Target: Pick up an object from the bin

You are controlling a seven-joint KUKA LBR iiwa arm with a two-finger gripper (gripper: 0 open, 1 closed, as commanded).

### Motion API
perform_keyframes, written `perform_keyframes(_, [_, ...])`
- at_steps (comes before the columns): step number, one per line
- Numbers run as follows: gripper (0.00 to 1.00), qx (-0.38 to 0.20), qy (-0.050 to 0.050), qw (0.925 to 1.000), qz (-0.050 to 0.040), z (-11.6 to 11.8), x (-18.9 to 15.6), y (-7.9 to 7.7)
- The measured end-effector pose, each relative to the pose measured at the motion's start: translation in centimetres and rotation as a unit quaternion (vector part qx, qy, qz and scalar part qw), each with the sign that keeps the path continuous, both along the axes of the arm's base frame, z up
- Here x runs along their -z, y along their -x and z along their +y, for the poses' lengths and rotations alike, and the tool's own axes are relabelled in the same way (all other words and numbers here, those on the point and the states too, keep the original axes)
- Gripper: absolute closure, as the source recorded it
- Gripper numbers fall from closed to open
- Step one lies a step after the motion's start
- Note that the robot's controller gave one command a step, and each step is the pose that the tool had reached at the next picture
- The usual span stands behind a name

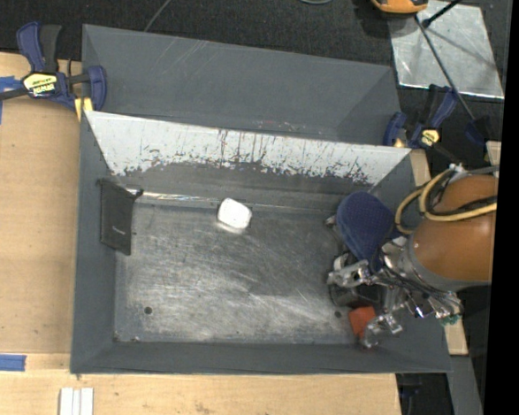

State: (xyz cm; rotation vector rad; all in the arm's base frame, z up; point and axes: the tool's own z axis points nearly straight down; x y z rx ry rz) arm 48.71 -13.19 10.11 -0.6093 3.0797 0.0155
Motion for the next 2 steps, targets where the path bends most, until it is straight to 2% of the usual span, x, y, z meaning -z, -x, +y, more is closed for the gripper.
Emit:
perform_keyframes(1, [0.0,-0.154,0.005,0.988,-0.0028,-0.7,-0.3,-0.2])
perform_keyframes(2, [0.0,-0.371,-0.004,0.9285,-0.0035,-0.4,2.4,-0.9])
